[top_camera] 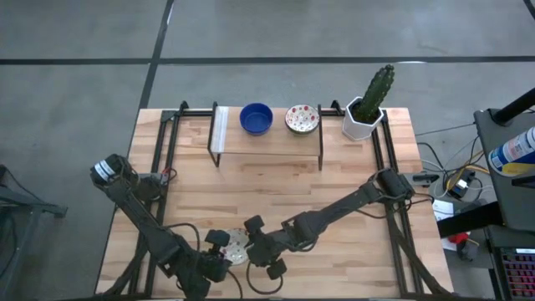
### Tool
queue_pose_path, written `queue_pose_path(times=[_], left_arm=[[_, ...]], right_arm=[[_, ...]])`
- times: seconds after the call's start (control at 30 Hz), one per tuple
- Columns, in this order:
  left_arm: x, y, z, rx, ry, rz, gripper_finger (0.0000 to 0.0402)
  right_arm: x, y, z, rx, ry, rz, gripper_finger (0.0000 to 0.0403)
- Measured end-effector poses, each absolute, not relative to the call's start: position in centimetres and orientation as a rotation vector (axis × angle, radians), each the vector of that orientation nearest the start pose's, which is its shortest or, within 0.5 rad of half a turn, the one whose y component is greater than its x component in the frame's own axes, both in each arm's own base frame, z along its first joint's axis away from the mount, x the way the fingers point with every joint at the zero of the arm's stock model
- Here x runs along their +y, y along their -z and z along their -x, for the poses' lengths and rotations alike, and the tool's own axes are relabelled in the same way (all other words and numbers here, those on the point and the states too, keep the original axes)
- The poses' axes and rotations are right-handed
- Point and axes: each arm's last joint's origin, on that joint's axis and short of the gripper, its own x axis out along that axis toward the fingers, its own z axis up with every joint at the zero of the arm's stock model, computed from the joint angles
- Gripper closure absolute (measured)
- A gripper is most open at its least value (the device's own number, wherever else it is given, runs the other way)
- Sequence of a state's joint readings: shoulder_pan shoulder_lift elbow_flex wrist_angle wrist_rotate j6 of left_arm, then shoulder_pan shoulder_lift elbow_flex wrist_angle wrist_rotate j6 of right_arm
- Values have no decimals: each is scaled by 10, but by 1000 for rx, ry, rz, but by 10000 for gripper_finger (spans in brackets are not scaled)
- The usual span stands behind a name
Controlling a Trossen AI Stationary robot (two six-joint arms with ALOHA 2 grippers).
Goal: Pick & Place Mini bowls
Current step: Stack the white bowl on the white bowls on the shelf
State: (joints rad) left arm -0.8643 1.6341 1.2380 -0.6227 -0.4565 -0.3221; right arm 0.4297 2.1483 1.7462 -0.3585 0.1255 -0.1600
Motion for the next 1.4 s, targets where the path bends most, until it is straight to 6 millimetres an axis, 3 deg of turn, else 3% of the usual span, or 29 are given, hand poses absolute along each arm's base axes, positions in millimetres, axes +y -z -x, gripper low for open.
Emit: queue_pose_path(times=[0.23, 0.53, 0.73, 1.07, 1.23, 1.4], left_arm=[[-243, -249, -231, 844, 224, -337, 401], [-243, -249, -233, 831, 234, -367, 401], [-242, -250, -234, 815, 204, -377, 375], [-237, -253, -238, 753, 90, -373, 285], [-231, -259, -234, 749, 8, -382, 273], [-225, -259, -226, 786, -39, -322, 272]], right_arm=[[199, -217, -440, 716, -400, 338, 272], [200, -217, -439, 722, -426, 358, 382], [200, -216, -438, 737, -417, 339, 389], [194, -211, -436, 805, -317, 317, 394], [187, -207, -429, 896, -184, 405, 394], [176, -218, -420, 926, -19, 499, 394]])
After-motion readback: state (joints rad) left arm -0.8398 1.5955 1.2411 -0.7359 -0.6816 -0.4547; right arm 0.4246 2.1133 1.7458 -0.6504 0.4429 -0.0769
